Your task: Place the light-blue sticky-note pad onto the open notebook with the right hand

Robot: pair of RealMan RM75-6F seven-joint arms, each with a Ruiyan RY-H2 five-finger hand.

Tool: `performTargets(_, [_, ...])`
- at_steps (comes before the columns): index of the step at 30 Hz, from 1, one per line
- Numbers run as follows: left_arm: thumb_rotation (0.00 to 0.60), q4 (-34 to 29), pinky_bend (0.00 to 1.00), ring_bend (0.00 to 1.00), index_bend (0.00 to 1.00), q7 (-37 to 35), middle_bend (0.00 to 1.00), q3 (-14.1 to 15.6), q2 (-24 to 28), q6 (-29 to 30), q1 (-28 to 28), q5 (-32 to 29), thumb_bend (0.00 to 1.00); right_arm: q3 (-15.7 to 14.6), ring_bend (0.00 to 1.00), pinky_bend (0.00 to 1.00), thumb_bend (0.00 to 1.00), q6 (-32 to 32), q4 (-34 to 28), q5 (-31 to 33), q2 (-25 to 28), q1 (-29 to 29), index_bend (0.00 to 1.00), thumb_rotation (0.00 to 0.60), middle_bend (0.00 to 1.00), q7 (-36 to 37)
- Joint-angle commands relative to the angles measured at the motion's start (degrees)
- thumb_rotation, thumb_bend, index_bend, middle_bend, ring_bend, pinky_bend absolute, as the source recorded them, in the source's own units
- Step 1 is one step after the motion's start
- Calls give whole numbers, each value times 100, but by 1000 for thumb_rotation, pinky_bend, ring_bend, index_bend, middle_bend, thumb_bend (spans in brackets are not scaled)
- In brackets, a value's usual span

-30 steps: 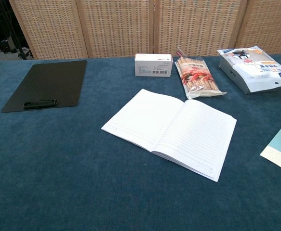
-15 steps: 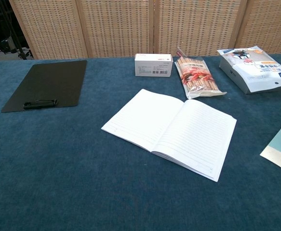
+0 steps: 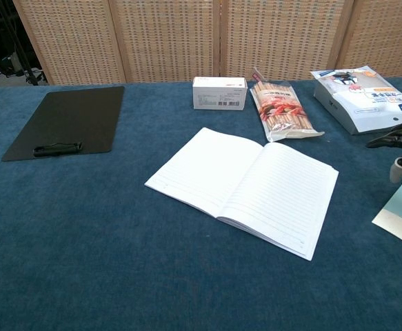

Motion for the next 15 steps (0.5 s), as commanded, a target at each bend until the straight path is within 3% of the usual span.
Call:
performTargets(1, [600, -18, 0, 0, 0, 24, 0, -16, 3, -18, -10, -43, 0, -54, 0, 0, 0, 68, 201, -8, -153, 100, 303, 600, 0, 95])
performTargets(15, [600, 34, 0, 0, 0, 22, 0, 3, -28, -32, 1, -76, 0, -279, 0, 0, 0, 413, 1138, -114, -680, 285, 303, 600, 0, 41])
